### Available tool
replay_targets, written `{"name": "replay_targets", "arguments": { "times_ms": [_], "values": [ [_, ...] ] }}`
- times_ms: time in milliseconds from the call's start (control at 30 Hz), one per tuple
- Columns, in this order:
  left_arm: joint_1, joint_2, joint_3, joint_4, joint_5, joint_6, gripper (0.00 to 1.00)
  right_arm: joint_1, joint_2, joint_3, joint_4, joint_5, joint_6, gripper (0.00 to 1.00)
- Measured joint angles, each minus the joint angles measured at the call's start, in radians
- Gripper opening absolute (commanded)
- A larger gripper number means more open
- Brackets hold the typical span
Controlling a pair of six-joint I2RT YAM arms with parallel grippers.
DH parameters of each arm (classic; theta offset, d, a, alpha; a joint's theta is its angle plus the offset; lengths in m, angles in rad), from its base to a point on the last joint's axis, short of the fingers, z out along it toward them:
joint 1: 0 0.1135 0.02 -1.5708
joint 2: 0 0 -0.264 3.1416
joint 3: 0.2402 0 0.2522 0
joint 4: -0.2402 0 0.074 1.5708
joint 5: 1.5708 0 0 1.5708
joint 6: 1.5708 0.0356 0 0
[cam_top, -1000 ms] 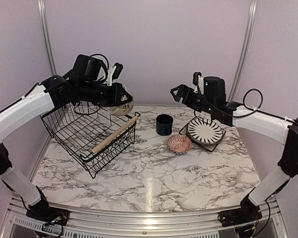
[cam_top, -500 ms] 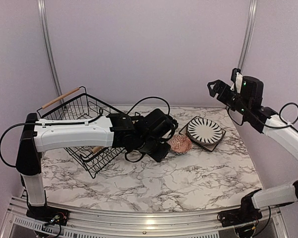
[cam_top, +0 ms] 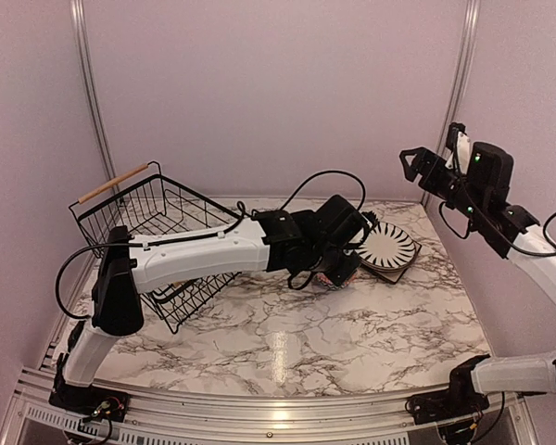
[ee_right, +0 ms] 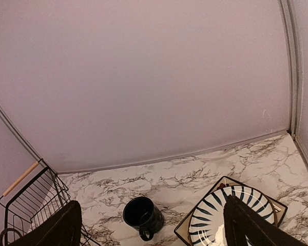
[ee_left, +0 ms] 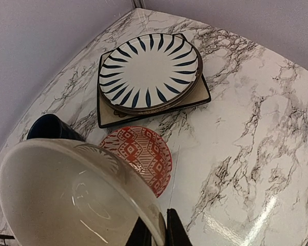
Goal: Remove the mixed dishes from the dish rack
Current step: Place the bowl in the bowl.
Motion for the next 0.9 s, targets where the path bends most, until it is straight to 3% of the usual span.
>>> {"name": "replay_targets", "arguments": {
  "times_ms": [133,900],
  "values": [
    [0.003,0.085,0.095,0.0,0.008,0.056,0.0,0.0,-0.056,-0.004,-0.029,0.008,-0.023,0.93],
    [0.087,0.245,0.169,0.042,0.2,0.198,0.0,0.0,-0.177,-0.079,-0.071,0.007,-0.044,0.92]
  ]
}}
